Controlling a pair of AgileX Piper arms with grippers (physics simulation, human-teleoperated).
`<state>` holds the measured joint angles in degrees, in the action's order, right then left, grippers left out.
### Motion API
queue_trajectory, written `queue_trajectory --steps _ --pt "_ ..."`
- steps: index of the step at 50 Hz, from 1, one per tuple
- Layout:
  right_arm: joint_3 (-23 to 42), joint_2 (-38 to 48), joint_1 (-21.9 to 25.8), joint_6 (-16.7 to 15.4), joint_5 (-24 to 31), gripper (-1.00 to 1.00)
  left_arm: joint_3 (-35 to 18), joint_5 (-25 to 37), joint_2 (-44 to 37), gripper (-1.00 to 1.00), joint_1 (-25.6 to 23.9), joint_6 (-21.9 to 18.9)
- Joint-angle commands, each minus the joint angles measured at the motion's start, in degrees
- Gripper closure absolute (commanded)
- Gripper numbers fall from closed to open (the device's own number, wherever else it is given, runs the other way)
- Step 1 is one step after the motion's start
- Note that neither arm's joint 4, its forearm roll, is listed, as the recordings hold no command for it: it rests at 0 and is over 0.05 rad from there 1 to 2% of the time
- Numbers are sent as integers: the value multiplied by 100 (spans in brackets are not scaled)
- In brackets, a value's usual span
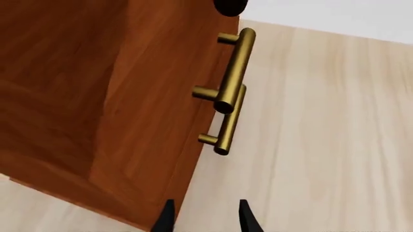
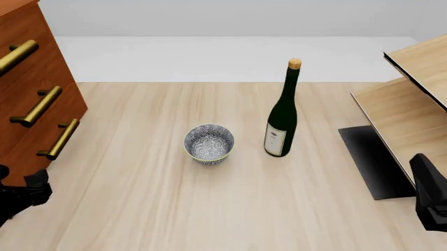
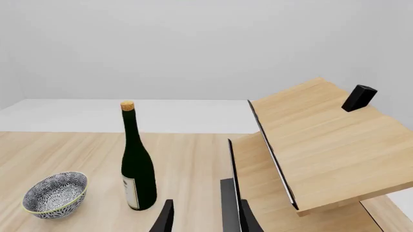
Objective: Close the bottom drawer of the cabinet and open the top drawer.
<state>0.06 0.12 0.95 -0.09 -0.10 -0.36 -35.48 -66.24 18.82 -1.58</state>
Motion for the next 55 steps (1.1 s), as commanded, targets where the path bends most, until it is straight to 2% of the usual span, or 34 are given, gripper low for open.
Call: queue_trajectory --steps 1,12,17,23,28,33,36,44,45,50,52,55 --pt "-1 5 8 -4 -7 -100 -15 275 374 -100 -171 -35" --pt "-1 18 1 -1 -23 -100 -129 549 453 -100 -1107 281" --pt "-1 19 -8 11 -25 -100 -149 648 493 -100 -1373 378" --pt "0 15 0 24 -22 -100 -188 684 462 -100 -1773 413" --pt "0 1 -7 37 -12 -100 -350 1012 727 -100 -2143 403" --pt "-1 -6 -11 44 -7 -100 -624 1592 1273 -100 -2561 105" --pt "-1 -7 -11 45 -7 -100 -742 1968 1844 -100 -2748 -663" --pt "-2 -6 -27 54 -18 -100 -1049 2475 2525 -100 -3256 -1854" --pt "-2 -6 -29 56 -15 -100 -1126 2522 2552 -100 -3362 -1872" --pt "-1 -8 -30 57 -16 -100 -1291 2572 2555 -100 -3537 -2593" --pt "-1 -8 -30 56 -16 -100 -1455 2738 2578 -100 -3585 -2513" --pt "-1 -8 -30 55 -17 -100 -1598 2712 2419 -100 -3806 -2899"
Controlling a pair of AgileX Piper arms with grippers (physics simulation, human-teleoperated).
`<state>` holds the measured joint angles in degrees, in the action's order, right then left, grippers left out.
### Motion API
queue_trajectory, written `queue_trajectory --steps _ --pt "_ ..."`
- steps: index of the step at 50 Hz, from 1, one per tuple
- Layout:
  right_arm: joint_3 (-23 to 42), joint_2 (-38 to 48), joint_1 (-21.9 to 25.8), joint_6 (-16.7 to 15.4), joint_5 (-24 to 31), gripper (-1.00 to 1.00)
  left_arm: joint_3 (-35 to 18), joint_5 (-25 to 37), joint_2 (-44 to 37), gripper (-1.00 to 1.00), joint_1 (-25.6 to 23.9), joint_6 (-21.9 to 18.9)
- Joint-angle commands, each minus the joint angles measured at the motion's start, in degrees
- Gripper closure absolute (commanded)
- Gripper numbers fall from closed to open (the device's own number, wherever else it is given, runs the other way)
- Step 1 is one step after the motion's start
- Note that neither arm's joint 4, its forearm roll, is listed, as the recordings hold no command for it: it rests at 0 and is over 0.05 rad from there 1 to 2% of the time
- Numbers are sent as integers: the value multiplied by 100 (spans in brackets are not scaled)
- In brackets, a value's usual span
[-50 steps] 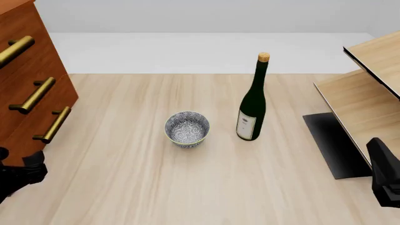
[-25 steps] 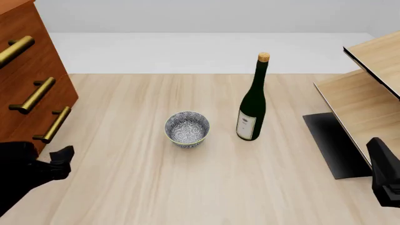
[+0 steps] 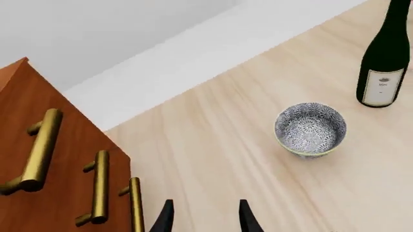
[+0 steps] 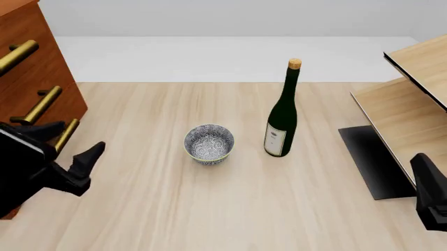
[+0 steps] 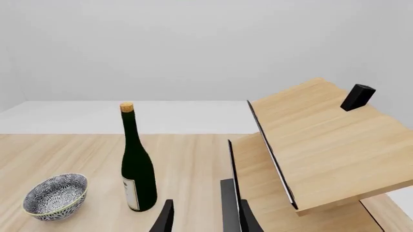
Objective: Close the bottom drawer of the cabinet and open the top drawer.
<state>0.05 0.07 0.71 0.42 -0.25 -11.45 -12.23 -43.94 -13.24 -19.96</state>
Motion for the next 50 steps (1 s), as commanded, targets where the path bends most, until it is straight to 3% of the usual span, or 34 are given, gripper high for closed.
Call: queue_trajectory --steps 1,4,6,10,20,34,38,39,41,50 --pt "0 -2 -1 2 -1 -100 -485 331 104 -100 -637 -1232" --pt "0 -2 20 -13 -4 -100 -450 95 -132 -100 -696 -2098" --pt "0 -2 15 -11 -5 -100 -551 221 -104 -100 -688 -2202" --pt "0 -2 -7 -13 -10 -100 -306 108 159 -100 -415 -3168" --pt "-1 -3 25 -24 -9 -100 -811 692 274 -100 -311 -3774" --pt "0 -3 39 -30 -7 -100 -673 316 -47 -100 63 -4935" --pt "0 -3 45 -32 -5 -100 -825 506 -66 -100 118 -4996" --pt "-1 -2 48 -32 -5 -100 -575 425 12 -100 380 -5340" --pt "0 -2 52 -32 -4 -100 -827 499 -67 -100 237 -5195" --pt "-1 -4 78 -16 0 -100 -1076 645 -63 -100 587 -5502"
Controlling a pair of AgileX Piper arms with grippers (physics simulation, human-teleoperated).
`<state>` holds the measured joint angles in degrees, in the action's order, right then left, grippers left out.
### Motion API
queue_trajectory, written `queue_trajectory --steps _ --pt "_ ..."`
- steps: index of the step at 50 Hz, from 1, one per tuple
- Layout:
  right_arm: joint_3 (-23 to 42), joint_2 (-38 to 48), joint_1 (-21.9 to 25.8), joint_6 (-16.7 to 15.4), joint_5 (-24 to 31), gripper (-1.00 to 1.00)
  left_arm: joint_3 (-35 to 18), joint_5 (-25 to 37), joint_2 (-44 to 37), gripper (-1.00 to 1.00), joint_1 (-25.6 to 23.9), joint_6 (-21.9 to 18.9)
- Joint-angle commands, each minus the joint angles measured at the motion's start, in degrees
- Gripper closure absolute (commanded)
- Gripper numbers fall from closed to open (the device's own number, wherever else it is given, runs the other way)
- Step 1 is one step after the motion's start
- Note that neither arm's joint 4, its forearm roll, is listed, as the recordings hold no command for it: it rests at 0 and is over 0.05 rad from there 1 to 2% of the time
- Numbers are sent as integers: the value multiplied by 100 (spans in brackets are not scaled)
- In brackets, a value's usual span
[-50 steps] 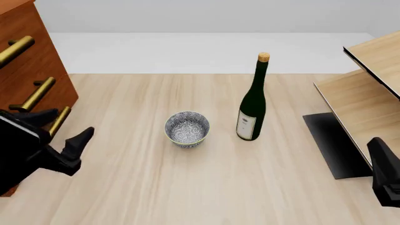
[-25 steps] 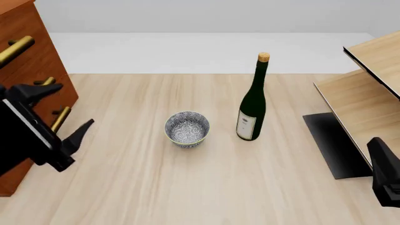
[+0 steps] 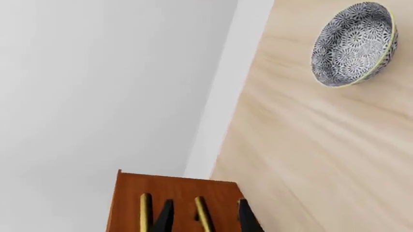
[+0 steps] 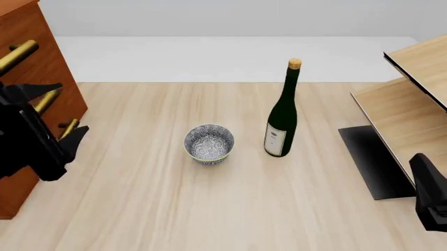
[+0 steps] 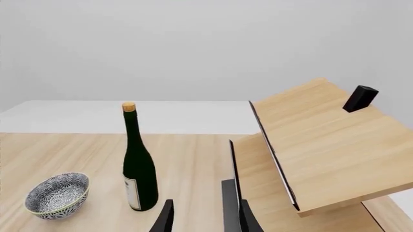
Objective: Close the bottom drawer of the cabinet and open the top drawer.
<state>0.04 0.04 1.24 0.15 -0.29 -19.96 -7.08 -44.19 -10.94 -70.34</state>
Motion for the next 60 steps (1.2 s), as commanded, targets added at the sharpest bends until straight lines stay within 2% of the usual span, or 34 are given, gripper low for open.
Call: queue_trajectory --steps 1,14,18,32,35,36,44,60 --pt "0 -1 22 16 3 -100 -277 167 -29 -100 396 -471" --pt "2 3 -17 49 -2 -100 -768 372 61 -100 815 -731" --pt "2 1 -32 58 -5 -100 -671 188 87 -100 928 -950" --pt "2 0 -48 97 -8 -100 -692 318 294 -100 1216 -1287" --pt "2 1 -56 105 -9 -100 -478 -13 344 -100 1385 -1626" --pt "2 1 -59 106 -11 -100 -574 87 288 -100 1355 -1529" --pt "3 0 -68 112 -13 -100 -565 -255 -12 -100 1370 -1709" --pt "3 0 -81 132 -10 -100 -632 -510 -486 -100 1589 -1890"
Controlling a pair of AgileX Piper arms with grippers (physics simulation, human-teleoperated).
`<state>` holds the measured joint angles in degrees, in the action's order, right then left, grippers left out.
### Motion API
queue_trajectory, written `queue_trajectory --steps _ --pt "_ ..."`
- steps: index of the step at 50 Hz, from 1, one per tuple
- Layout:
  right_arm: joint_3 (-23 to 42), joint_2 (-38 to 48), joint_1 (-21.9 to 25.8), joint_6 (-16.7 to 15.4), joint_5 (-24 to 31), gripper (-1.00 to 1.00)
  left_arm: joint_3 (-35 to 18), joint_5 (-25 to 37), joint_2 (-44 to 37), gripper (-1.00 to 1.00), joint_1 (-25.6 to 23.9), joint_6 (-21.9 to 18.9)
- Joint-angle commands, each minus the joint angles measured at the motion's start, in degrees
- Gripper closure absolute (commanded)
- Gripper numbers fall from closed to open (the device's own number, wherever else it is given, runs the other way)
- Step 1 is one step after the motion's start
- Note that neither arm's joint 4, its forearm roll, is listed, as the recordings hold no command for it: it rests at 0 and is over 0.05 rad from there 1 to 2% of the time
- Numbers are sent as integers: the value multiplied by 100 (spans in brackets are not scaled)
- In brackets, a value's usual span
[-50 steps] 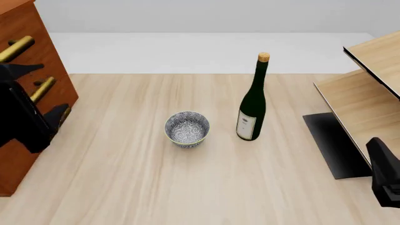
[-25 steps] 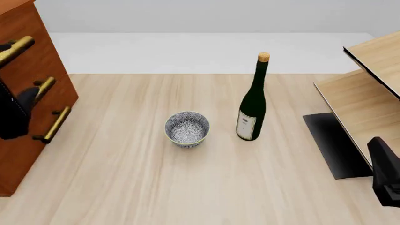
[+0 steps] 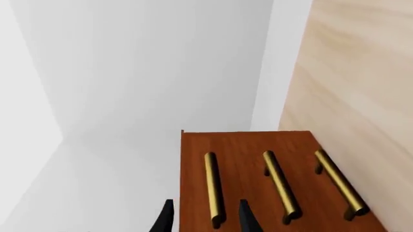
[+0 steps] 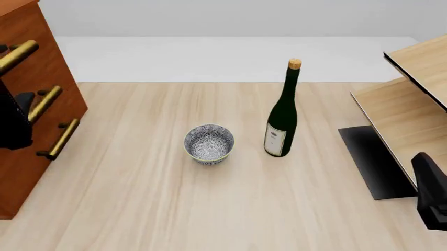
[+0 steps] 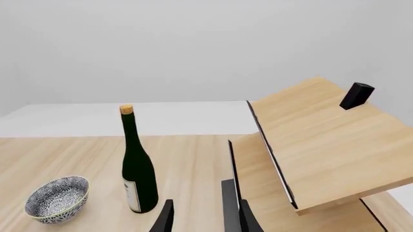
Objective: Close the bottom drawer of the cabinet and open the top drawer.
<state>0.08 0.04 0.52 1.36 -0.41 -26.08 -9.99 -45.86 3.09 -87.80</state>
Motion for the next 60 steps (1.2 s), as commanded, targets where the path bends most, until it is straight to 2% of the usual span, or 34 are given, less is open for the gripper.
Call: queue_trajectory --steps 1,13,22,50,60 --pt "-1 0 -8 10 3 -100 -45 -261 -393 -100 161 -135" --pt "-1 0 -11 1 3 -100 -175 -620 -1116 -100 247 4" --pt "-1 0 14 -12 3 -100 -80 -701 -1191 -100 386 51" --pt "6 23 54 -40 -19 -100 -273 -768 -1544 -100 722 269" --pt "1 0 69 -49 -4 -100 -277 -880 -1608 -100 846 177"
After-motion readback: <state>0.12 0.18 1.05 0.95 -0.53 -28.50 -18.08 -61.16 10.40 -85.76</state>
